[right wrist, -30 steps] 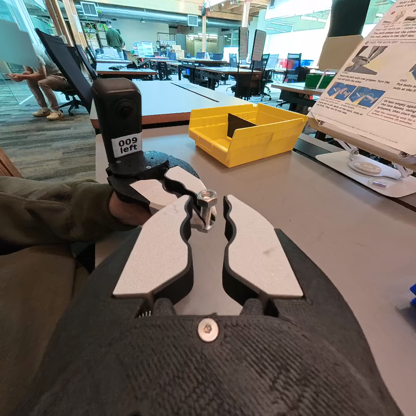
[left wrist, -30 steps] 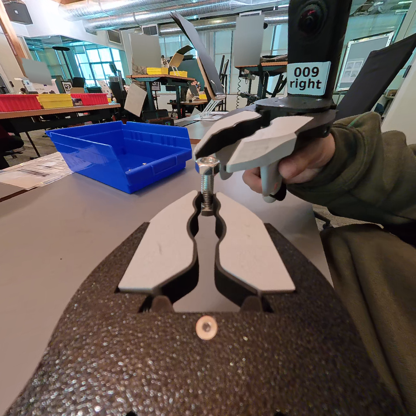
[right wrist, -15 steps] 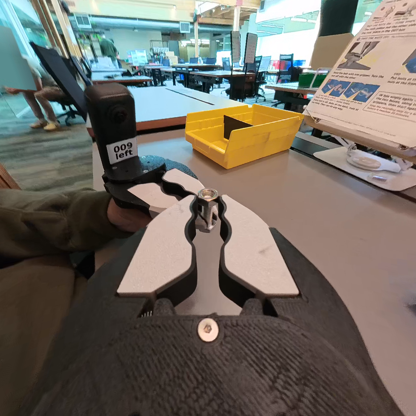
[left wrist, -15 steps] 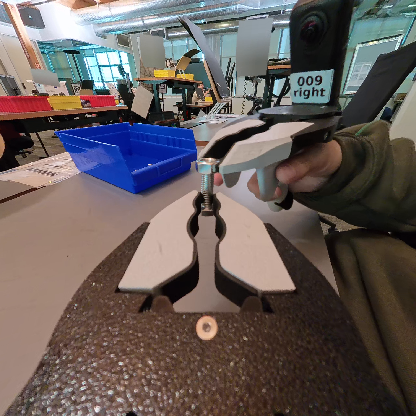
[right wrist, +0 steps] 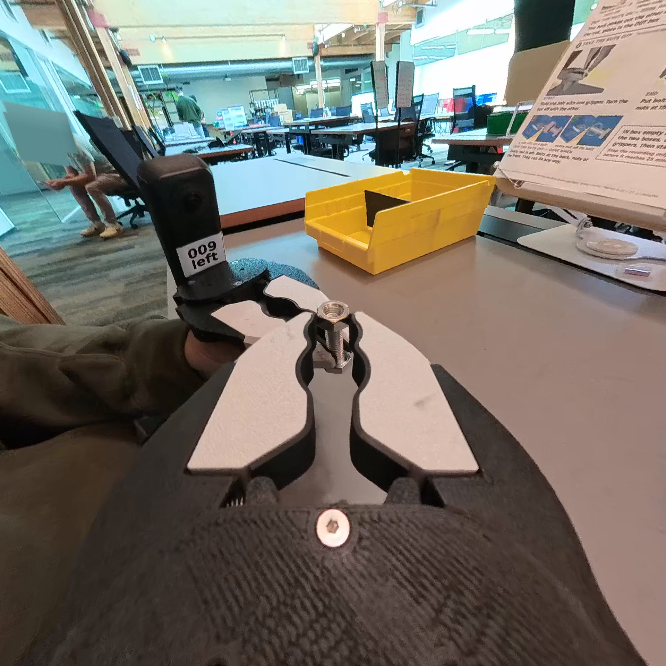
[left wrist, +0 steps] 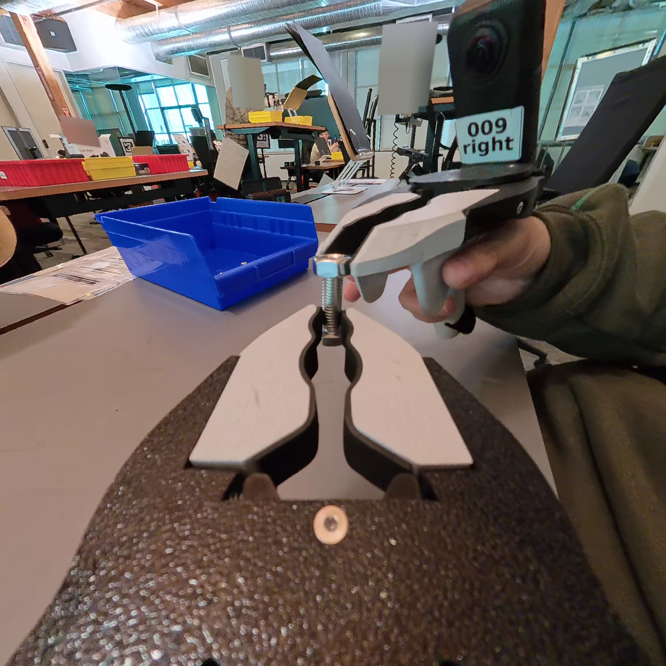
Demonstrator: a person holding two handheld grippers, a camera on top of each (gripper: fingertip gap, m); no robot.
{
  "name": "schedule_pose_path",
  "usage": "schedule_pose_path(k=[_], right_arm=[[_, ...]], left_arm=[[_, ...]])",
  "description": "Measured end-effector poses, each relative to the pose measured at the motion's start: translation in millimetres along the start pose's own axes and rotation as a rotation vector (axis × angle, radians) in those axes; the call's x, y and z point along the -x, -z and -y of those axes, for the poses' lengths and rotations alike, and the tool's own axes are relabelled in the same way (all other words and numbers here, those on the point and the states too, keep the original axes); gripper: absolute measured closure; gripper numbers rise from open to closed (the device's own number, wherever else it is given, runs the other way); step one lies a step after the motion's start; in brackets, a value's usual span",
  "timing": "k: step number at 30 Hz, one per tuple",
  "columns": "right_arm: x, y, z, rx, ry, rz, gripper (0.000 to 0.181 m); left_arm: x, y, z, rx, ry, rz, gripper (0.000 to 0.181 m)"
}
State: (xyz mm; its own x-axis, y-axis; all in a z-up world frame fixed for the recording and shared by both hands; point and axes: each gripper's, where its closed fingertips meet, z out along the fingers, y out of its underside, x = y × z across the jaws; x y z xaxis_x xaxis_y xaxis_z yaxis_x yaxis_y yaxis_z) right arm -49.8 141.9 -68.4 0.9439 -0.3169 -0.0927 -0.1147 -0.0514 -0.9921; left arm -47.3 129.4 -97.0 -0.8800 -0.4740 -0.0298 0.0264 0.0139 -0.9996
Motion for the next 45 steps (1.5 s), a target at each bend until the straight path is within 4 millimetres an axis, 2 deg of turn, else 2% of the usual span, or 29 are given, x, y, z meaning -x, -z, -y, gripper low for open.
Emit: schedule_pose_path(k=[6,10,13,14,17,22,34,38,45], right_arm=[[1,4,-1,0.016,-0.078,0.055,0.165],[1,4,-1,0.018,-0.042,0.041,0.164],[-3,5,-1,0.034,-0.010,0.012,0.148],[-3,6,1,0.025,-0.001,0.013,0.148],[-2,9,7,-0.010,0.002,0.025,0.148],[8,3,1,0.029,0.031,0.055,0.150],[4,5,-2,0.072,0.052,0.024,0.158],[1,5,-2,0.067,0.071,-0.001,0.153],[5,2,-4,0.072,0.087,0.012,0.157]], left_arm=[[-2,-1,0,0.000,-0.008,-0.010,0.173],[-3,-1,1,-0.009,-0.006,-0.011,0.173],[-2,0,1,-0.010,-0.002,-0.009,0.173],[-2,0,1,-0.009,-0.004,-0.009,0.173],[-2,-1,1,-0.008,-0.003,-0.009,0.172],[-2,0,1,-0.008,-0.002,-0.007,0.173],[-1,0,1,-0.008,0.003,-0.004,0.173],[-1,-1,1,-0.006,0.003,-0.007,0.173],[-2,-1,1,-0.006,0.002,-0.010,0.173]])
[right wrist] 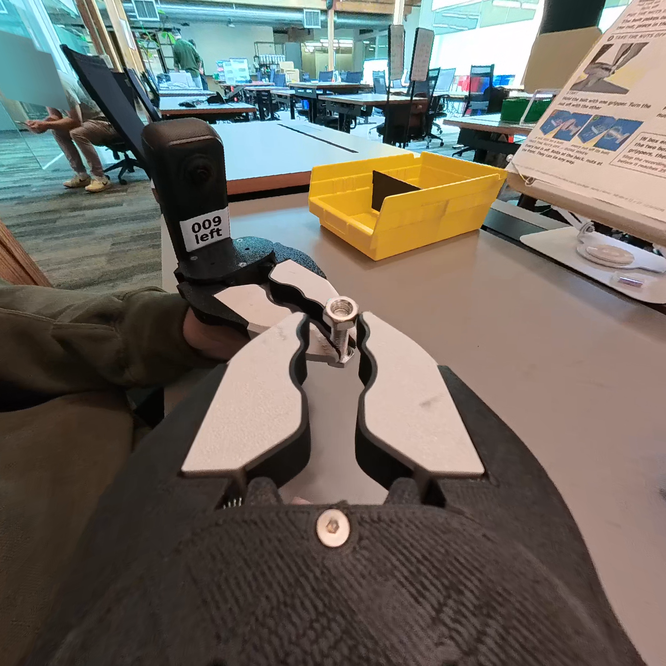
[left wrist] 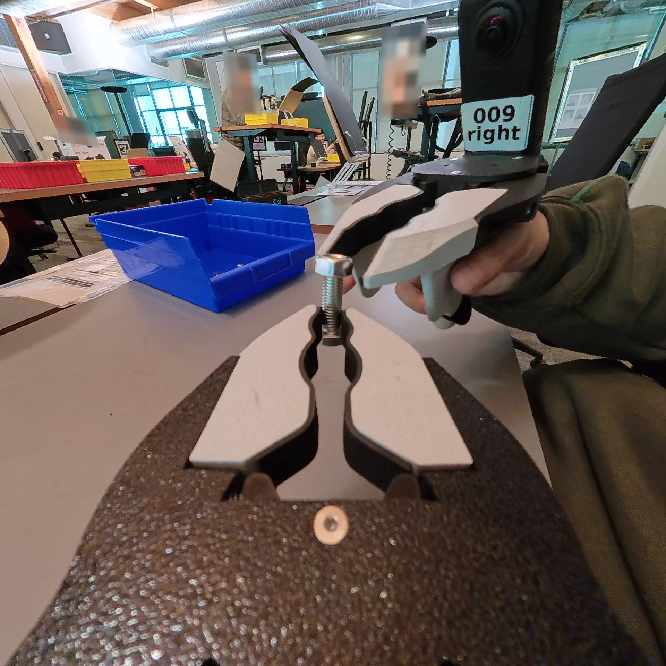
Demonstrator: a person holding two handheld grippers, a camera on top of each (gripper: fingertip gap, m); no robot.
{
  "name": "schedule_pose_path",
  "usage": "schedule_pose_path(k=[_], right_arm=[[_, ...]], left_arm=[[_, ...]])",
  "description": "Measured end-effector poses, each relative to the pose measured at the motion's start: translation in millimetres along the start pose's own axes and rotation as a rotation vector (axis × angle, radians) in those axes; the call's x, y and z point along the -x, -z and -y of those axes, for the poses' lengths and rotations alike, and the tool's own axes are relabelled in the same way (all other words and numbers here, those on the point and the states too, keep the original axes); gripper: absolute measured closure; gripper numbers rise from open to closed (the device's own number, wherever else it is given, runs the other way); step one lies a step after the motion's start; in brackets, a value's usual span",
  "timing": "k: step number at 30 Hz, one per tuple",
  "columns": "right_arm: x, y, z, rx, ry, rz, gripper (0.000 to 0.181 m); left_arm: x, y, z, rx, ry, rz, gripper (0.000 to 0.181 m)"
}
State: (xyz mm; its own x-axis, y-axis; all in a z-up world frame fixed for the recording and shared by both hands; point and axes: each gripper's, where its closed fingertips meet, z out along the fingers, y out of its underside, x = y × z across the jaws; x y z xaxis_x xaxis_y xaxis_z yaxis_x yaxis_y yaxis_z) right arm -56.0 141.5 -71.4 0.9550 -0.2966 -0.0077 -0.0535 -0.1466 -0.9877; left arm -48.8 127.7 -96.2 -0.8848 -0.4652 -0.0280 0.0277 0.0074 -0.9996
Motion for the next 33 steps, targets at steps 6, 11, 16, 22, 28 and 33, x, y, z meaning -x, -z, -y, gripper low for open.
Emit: schedule_pose_path(k=[6,11,16,22,28,33], right_arm=[[-2,4,1,0.018,0.007,-0.003,0.163],[-9,5,4,-0.008,0.038,-0.059,0.154],[0,1,1,0.005,0.024,-0.003,0.152],[1,3,1,0.023,0.026,0.002,0.157],[2,8,-1,0.060,0.031,0.031,0.158],[-3,5,4,0.006,0.016,-0.023,0.146]], left_arm=[[1,0,0,-0.003,0.005,0.002,0.172],[-1,-1,0,0.003,0.000,-0.005,0.173],[-1,-1,0,0.001,0.003,-0.003,0.173],[0,0,0,-0.001,0.004,0.000,0.172],[1,0,0,-0.001,0.006,0.004,0.172],[-1,-1,0,0.004,0.001,-0.005,0.173]])
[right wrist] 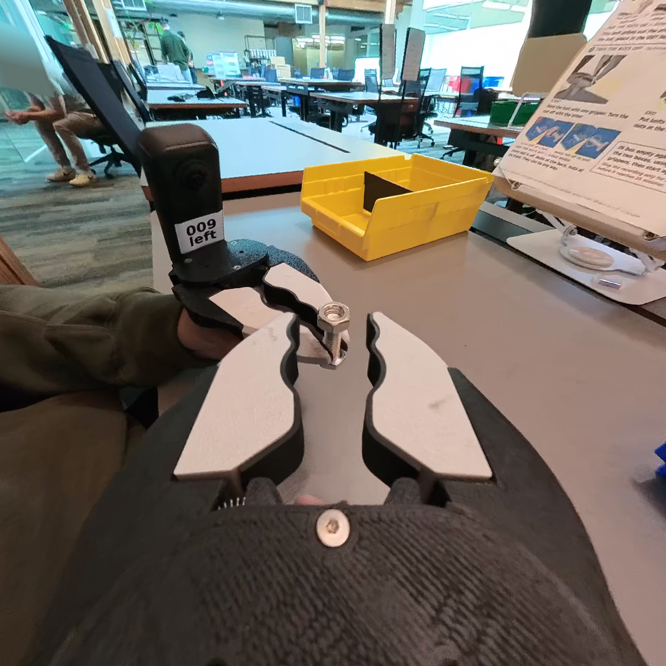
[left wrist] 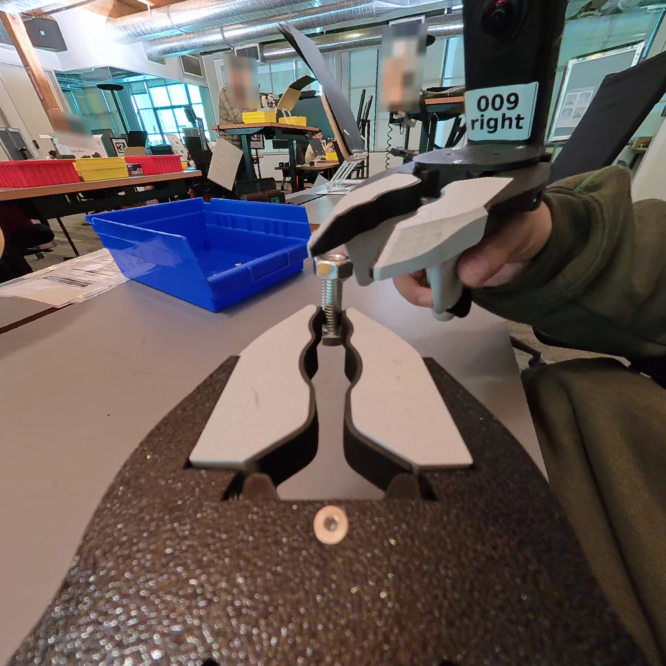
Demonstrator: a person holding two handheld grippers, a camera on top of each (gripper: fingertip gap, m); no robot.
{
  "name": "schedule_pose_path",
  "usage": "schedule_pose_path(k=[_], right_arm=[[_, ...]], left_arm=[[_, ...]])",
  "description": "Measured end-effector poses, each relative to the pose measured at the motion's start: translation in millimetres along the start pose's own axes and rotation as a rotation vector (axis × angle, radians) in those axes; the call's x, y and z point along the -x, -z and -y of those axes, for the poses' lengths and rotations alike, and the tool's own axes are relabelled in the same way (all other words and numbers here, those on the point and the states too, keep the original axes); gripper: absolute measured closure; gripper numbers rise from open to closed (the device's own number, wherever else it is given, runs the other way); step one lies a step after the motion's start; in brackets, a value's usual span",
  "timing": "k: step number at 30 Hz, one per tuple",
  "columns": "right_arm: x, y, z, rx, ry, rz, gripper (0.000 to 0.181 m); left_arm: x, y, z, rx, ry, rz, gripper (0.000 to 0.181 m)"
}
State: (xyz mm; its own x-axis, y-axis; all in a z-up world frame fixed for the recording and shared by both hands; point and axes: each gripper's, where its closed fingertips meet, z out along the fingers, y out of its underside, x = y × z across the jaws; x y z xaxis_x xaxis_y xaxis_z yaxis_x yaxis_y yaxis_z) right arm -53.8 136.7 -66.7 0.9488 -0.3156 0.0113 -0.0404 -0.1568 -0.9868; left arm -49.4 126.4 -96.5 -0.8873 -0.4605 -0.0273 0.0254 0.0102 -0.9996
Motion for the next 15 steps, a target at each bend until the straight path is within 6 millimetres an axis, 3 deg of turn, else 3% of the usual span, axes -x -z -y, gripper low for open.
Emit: schedule_pose_path(k=[9,15], right_arm=[[13,4,-4,0.058,0.036,0.090,0.161],[1,-1,0,-0.006,-0.019,0.006,0.138]], left_arm=[[5,2,1,-0.013,0.017,0.019,0.172],[1,0,0,-0.002,0.009,0.004,0.173]])
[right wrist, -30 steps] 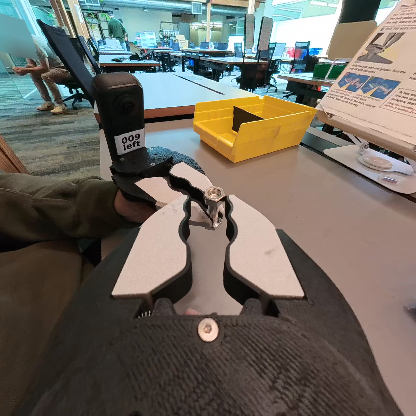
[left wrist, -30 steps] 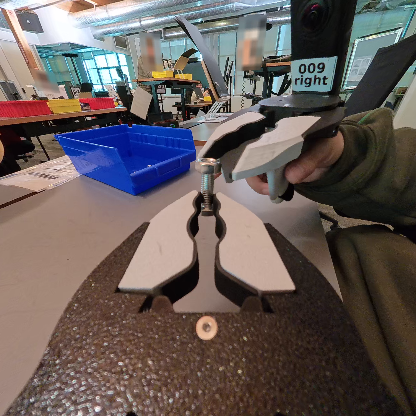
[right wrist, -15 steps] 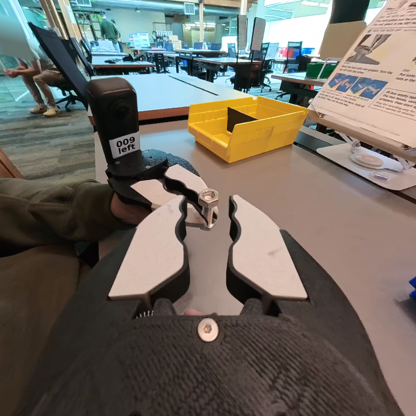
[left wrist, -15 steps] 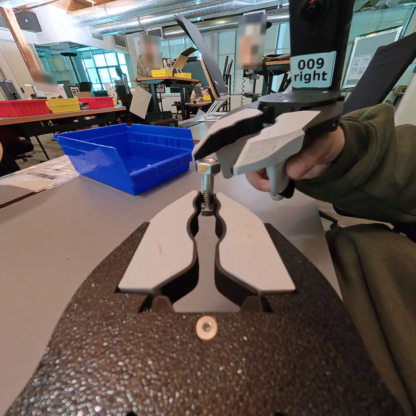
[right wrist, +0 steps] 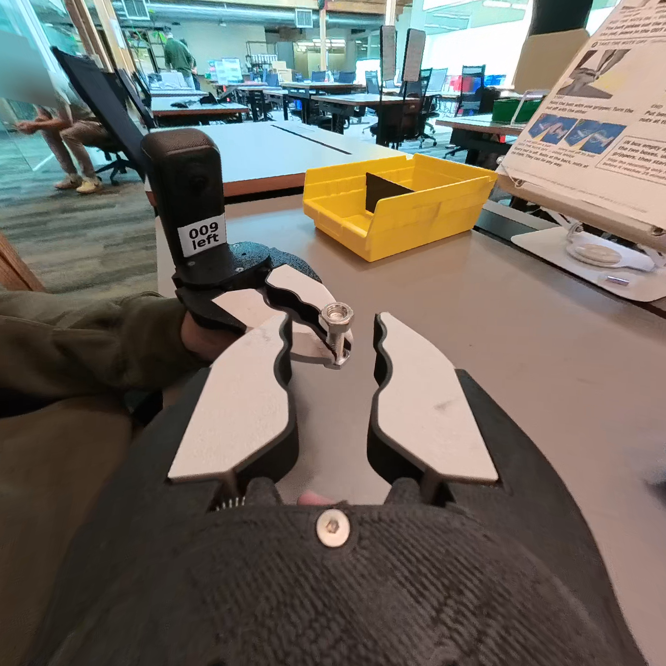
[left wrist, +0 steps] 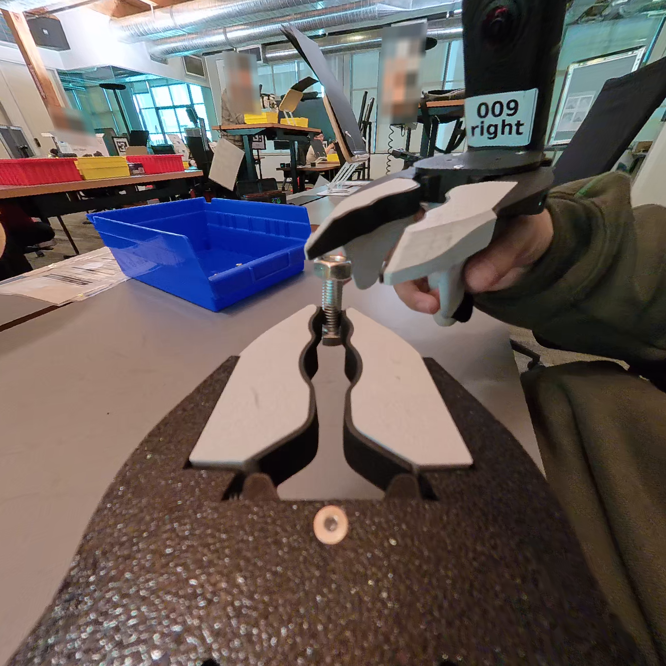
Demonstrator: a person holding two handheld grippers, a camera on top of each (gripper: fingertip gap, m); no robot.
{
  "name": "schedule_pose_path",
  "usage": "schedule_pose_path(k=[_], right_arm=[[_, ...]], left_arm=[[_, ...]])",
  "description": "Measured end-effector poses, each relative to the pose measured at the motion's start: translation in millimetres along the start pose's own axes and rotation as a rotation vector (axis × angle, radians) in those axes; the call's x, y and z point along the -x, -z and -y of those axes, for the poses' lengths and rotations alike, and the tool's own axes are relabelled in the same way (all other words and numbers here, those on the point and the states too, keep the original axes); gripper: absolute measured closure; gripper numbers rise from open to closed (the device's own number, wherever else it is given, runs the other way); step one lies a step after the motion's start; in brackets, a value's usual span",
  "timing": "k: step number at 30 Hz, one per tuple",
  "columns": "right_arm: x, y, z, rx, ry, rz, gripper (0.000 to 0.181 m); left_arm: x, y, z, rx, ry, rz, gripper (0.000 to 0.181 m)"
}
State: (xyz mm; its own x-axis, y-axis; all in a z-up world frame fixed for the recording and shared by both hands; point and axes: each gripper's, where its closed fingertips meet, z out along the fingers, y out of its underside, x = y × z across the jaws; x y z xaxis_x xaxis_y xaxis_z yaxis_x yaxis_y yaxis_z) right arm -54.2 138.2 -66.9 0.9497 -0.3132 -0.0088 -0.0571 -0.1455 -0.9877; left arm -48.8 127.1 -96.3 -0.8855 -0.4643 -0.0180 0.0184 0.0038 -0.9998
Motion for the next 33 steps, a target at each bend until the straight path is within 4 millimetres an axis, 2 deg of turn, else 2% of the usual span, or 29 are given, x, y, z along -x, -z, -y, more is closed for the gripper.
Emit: schedule_pose_path(k=[4,5,6,7,8,12,13,15,16,17,18,19,20,24,27,29,30,31,32,33], right_arm=[[9,-4,-5,0.027,0.004,0.045,0.143],[11,-2,-6,0.043,0.018,0.059,0.150],[19,1,-7,0.059,0.034,0.125,0.168],[25,3,-8,0.069,0.035,0.169,0.167],[24,3,-8,0.079,0.031,0.159,0.165],[1,-5,-6,0.028,0.015,-0.012,0.130],[0,-7,-5,0.007,0.000,-0.021,0.127],[11,-11,-7,-0.001,-0.026,0.041,0.129],[14,-12,-7,0.000,-0.033,0.057,0.124],[15,-12,-7,0.005,-0.026,0.059,0.127],[17,-10,-8,0.020,-0.008,0.078,0.138],[29,-6,-10,0.040,0.013,0.170,0.167],[36,-4,-10,0.053,0.012,0.220,0.161],[2,-6,-7,0.027,0.030,-0.007,0.134],[-1,-8,-6,-0.006,-0.003,-0.019,0.130],[7,-9,-6,-0.009,-0.009,0.027,0.134],[11,-10,-7,-0.003,-0.012,0.044,0.130],[14,-9,-7,0.008,-0.005,0.070,0.137],[29,-5,-9,0.031,0.014,0.176,0.169],[41,-2,-11,0.057,0.014,0.263,0.169]], left_arm=[[8,2,-2,0.013,0.006,0.047,0.172],[11,3,-2,0.013,0.021,0.061,0.173],[12,3,-1,0.011,0.038,0.061,0.173],[12,4,-1,0.005,0.046,0.058,0.173],[12,4,-1,0.002,0.046,0.057,0.173],[7,1,-2,0.014,0.037,0.034,0.173],[6,1,-2,0.018,0.037,0.030,0.173],[8,1,-3,0.026,0.040,0.046,0.173],[11,2,-4,0.029,0.044,0.058,0.173],[14,3,-4,0.030,0.051,0.071,0.173],[18,5,-5,0.034,0.065,0.090,0.173],[19,5,-6,0.040,0.079,0.093,0.173],[19,6,-5,0.038,0.085,0.087,0.173],[13,3,-6,0.045,0.069,0.059,0.173],[9,1,-7,0.057,0.065,0.046,0.173],[11,1,-8,0.061,0.071,0.054,0.173],[13,2,-8,0.065,0.077,0.063,0.173],[16,3,-9,0.064,0.085,0.080,0.173],[18,4,-8,0.062,0.097,0.084,0.172],[18,4,-8,0.060,0.104,0.079,0.173]])
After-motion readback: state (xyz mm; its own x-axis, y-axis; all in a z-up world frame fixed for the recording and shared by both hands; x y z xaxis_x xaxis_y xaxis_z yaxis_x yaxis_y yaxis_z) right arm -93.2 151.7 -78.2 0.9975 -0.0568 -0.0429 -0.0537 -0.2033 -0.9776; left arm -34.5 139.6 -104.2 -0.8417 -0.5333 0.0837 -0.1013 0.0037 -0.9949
